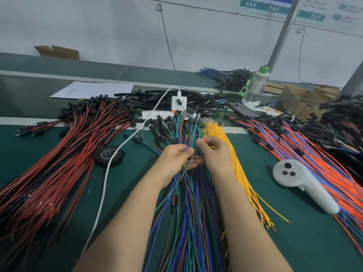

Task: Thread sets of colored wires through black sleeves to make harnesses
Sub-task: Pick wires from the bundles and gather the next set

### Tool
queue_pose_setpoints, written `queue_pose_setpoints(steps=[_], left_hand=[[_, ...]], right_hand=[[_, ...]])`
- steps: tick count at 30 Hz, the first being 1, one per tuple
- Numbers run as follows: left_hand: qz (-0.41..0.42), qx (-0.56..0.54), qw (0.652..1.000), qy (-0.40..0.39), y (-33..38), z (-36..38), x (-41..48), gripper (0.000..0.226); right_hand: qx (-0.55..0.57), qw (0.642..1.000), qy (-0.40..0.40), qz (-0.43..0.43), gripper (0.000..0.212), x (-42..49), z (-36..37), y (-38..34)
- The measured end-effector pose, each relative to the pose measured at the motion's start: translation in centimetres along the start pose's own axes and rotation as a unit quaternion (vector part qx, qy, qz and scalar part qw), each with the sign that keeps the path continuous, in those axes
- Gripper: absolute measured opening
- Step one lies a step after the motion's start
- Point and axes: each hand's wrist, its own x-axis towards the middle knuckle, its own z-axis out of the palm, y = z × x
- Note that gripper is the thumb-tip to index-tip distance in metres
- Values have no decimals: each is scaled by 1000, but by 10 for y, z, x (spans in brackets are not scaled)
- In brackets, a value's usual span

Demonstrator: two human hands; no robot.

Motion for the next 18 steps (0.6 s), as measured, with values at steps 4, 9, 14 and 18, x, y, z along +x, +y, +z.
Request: queue_pose_setpoints(steps=[4,9,14,18], left_hand=[[-2,3,1000,-16,0,1,-2,16],[3,58,998,-35,3,1,-6,18],[12,95,994,-48,4,2,-8,22],[-5,64,997,-30,6,2,-8,24]], right_hand=[[-55,998,6,-10,15,1,-1,1],[-118,993,15,-22,20,1,-7,-4],[-92,996,-1,11,24,2,-11,-5],[-41,999,2,26,21,0,-11,-8]])
